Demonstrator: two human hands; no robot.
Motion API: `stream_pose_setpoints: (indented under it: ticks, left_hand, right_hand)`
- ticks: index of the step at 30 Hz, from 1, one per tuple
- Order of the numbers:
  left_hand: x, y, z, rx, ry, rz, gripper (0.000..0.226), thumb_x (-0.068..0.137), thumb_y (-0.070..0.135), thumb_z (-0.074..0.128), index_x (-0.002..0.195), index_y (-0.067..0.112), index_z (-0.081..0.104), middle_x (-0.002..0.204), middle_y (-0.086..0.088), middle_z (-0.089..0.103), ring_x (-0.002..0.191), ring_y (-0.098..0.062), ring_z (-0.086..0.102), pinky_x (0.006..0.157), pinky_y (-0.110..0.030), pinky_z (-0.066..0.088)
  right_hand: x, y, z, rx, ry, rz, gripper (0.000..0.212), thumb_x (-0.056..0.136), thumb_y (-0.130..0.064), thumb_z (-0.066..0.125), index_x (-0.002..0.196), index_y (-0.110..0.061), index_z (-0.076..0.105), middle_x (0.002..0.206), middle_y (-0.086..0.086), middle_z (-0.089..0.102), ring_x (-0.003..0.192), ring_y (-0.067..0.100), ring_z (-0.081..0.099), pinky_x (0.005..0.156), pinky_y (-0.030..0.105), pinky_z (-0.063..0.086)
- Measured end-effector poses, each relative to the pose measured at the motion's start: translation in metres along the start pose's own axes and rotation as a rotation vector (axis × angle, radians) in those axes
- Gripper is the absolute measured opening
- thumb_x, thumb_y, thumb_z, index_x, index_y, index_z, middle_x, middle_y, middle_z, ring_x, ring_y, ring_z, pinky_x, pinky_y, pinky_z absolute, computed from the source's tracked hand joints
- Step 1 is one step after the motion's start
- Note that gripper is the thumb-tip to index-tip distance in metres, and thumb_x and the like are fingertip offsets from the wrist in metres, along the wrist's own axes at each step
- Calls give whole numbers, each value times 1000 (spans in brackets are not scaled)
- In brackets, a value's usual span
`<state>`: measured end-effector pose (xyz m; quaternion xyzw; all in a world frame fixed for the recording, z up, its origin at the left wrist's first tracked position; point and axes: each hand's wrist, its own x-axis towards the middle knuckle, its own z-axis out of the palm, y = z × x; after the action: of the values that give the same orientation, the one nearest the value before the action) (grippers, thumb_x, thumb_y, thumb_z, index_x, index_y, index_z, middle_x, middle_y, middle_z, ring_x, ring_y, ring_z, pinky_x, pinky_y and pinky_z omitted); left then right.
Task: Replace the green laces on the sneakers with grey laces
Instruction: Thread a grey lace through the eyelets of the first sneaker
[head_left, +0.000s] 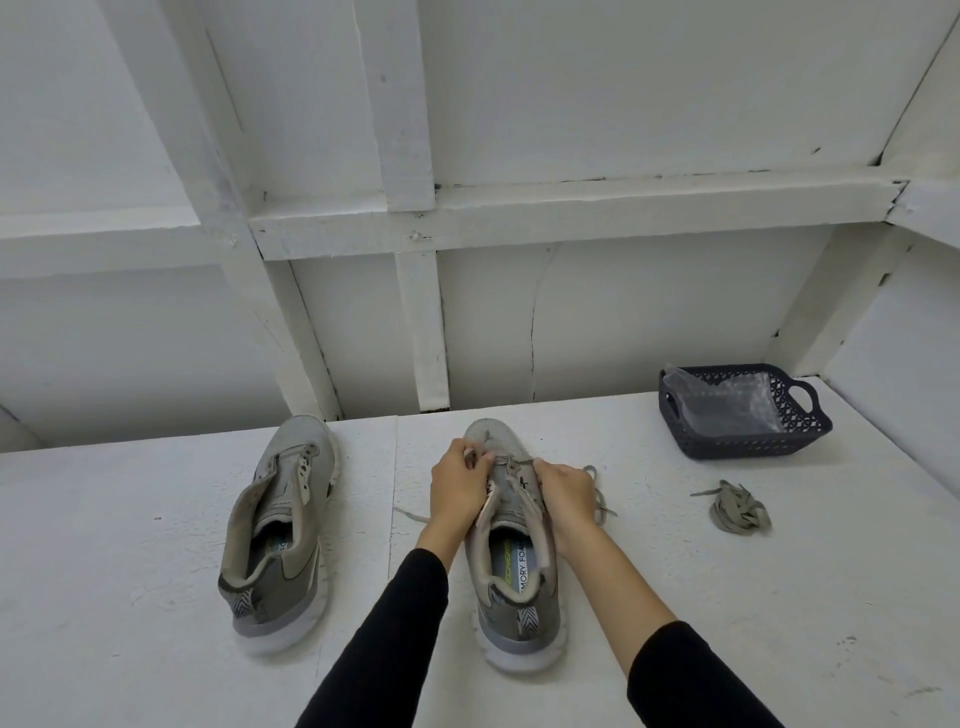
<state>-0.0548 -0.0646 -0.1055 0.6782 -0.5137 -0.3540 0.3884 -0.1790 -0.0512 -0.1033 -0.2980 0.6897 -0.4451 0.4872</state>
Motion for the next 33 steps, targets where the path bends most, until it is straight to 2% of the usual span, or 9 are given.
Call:
stream_pose_setpoints:
  ticks: [4,10,12,15,17,19,26,30,33]
  left_hand:
    - [0,-5,4,0,33,9,7,95,17,59,97,10,57,91,0,60,85,-15,53,57,-16,32]
    - [2,-12,4,-5,57,37,6,95,16,60,95,10,62,86,1,63,75,-7,53,59,-3,38]
    - [2,-13,5,-17,70,30,5,95,17,60,93,12,61,83,4,60,73,-2,51,59,-3,37]
    - [4,-15,6,-32,77,20,8,96,20,59,94,13,62,84,5,62,78,-10,54,58,-6,37]
    - [4,-15,7,-15,73,35,7,97,20,58,94,14,62,85,4,63,80,-12,56,59,-9,38]
    - [4,-16,9,39,51,77,7,97,19,56,95,16,61,91,1,66,85,-15,58,69,-22,45]
    - [8,-17,7,52,5,118,16,101,14,46,98,14,63,96,-5,64,90,-20,58,73,-28,42]
    - [4,-21,-13,-87,12,119,21,103,13,43,93,15,62,89,6,63,86,-7,57,68,-7,39]
    - [8,-31,-26,87,-41,223,13,99,24,53,94,28,64,93,3,59,85,2,51,68,-11,36]
  right_hand:
    - [9,-15,0,286,-81,215,17,93,-16,60,81,-4,62,72,8,63,57,17,57,45,20,44]
    - [13,-55,2,536,-229,94,20,100,-12,50,81,-10,57,79,3,57,69,12,50,63,23,40]
    - [12,-68,-3,678,-312,14,27,104,-13,39,80,-8,52,64,1,52,58,13,48,64,24,43]
    - [12,-70,-11,76,-344,-226,36,105,-22,38,74,-10,53,49,-6,37,44,9,31,52,24,30]
    - [15,-58,-12,-486,-312,-428,39,99,-19,48,61,-14,52,55,-3,41,51,12,35,54,27,30]
    - [20,-43,-11,-750,-298,-522,40,93,-14,57,56,-13,43,58,1,42,57,15,37,55,29,29]
    - [16,-38,-2,-987,-194,-673,45,95,-7,52,58,-22,30,74,0,44,76,25,49,62,31,37]
    - [17,-36,-2,-1013,-176,-648,46,100,-11,43,60,-22,25,91,18,57,103,31,46,69,34,34]
    - [24,-37,-1,-1041,-151,-575,45,101,-19,46,59,-19,29,99,21,63,107,34,47,75,35,32]
